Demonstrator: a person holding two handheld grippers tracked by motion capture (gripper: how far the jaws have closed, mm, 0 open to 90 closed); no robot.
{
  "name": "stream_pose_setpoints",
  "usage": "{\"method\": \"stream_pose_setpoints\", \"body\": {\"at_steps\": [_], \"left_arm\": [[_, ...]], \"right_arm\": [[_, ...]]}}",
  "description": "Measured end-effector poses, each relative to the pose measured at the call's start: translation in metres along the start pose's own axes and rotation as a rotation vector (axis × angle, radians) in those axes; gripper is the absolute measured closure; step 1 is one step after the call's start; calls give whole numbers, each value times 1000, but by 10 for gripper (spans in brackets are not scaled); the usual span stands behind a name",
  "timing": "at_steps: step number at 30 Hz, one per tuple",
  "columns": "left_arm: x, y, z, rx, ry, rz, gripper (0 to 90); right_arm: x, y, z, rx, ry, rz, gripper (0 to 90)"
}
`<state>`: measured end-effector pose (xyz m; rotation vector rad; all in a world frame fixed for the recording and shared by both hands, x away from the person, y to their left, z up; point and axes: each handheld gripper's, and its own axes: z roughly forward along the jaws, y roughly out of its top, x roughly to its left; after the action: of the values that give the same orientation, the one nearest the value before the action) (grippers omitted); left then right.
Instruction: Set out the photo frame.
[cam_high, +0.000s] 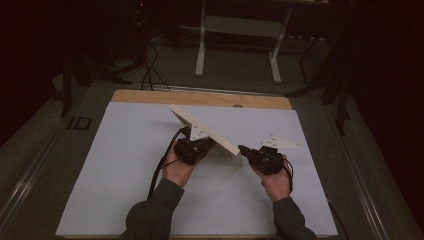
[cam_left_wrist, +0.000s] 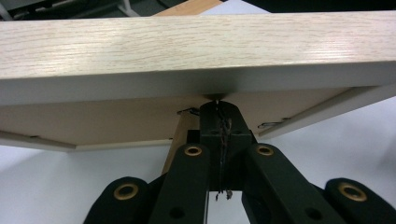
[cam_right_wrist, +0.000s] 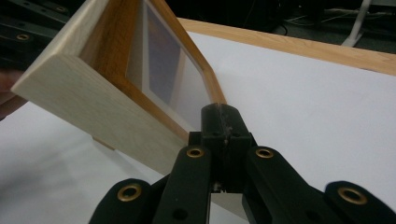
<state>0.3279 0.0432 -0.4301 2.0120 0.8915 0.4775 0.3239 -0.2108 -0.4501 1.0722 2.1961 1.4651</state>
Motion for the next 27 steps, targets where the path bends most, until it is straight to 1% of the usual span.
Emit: {"method": "stream_pose_setpoints", "body": {"at_steps": [11, 17, 19, 22, 25, 27], "left_arm": [[0, -1, 2, 4, 0, 10, 900], [-9, -2, 1, -7, -27, 38, 900], [-10, -3, 0, -12, -30, 37, 900], [-14, -5, -2, -25, -53, 33, 900], [-19, -6, -2, -21, -57, 48, 900], [-20, -6, -2, -19, -59, 52, 900]], "right_arm": [[7, -1, -4, -5, 15, -21, 900], [10, -3, -5, -11, 15, -21, 900], [10, -3, -5, -11, 14, -23, 900], [12, -4, -5, -11, 16, -28, 900], [14, -4, -6, -9, 18, -33, 900], [15, -4, -6, -8, 15, -35, 900]]}}
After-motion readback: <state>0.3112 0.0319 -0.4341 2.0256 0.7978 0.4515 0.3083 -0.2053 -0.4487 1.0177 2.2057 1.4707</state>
